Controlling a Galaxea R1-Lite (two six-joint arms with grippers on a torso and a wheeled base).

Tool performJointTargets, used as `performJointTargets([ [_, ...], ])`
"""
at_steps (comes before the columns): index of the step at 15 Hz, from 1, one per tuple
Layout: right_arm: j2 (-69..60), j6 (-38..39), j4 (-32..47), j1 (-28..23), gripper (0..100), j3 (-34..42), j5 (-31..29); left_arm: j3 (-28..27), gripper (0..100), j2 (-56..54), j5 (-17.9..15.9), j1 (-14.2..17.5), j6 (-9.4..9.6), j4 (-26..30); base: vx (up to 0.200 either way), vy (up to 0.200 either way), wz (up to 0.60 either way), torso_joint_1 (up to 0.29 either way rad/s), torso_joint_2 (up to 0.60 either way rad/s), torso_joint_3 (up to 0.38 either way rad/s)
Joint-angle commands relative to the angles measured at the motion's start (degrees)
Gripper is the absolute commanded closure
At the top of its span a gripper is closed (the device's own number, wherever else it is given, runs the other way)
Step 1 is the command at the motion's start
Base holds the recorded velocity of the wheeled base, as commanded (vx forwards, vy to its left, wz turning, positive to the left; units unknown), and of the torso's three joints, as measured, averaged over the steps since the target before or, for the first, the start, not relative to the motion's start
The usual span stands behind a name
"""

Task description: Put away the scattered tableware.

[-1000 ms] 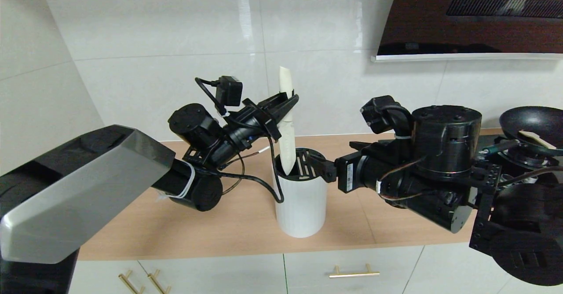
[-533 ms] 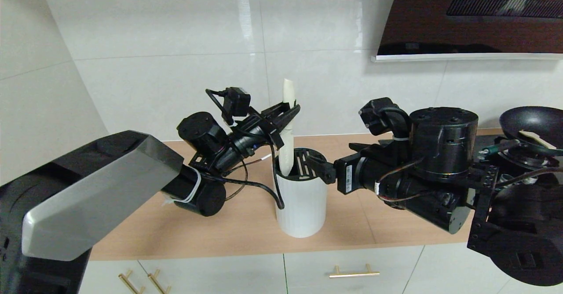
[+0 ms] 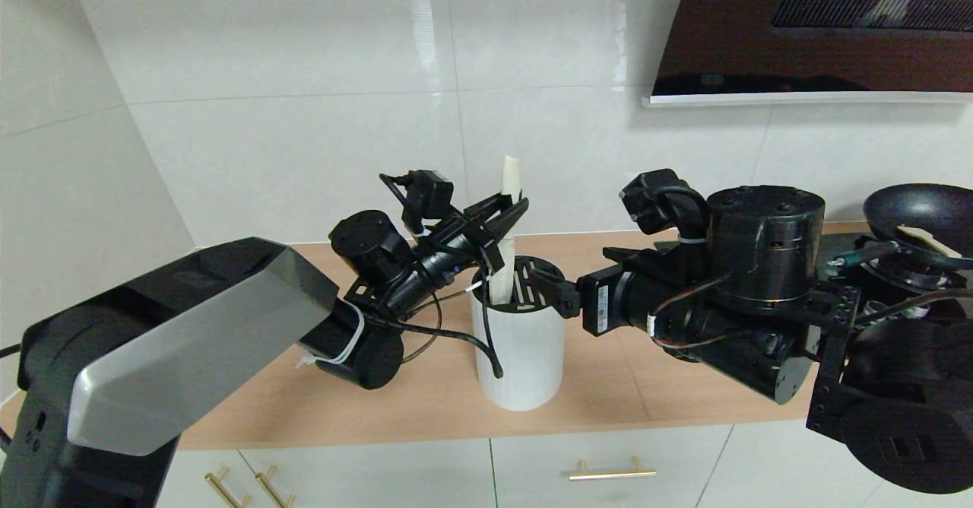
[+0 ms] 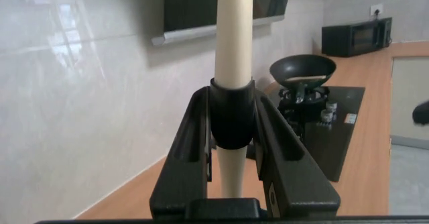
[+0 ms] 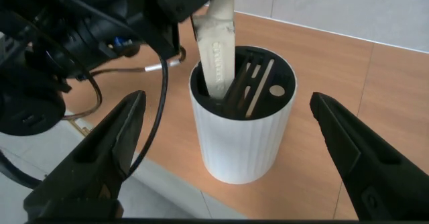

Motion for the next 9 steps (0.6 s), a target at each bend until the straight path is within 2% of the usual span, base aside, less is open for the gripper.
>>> performJointTargets([
  [1,-0.02,0.02,-0.03,0.01,0,-0.01,-0.01,1.25,100,0.21,-0.04,-0.39,0.53,0.02,0.0,0.0,0.0,0.0,0.0,0.0],
  [5,0.33,0.02,-0.03,0.01,0,0.08,-0.01,6.96,100,-1.2,-0.04,-1.18,1.32,0.02,0.0,0.0,0.0,0.0,0.0,0.0],
  [9,0.24,0.02,-0.03,0.01,0,0.08,-0.01,7.66,100,-1.2,-0.04,-1.36,1.41,0.02,0.0,0.0,0.0,0.0,0.0,0.0],
])
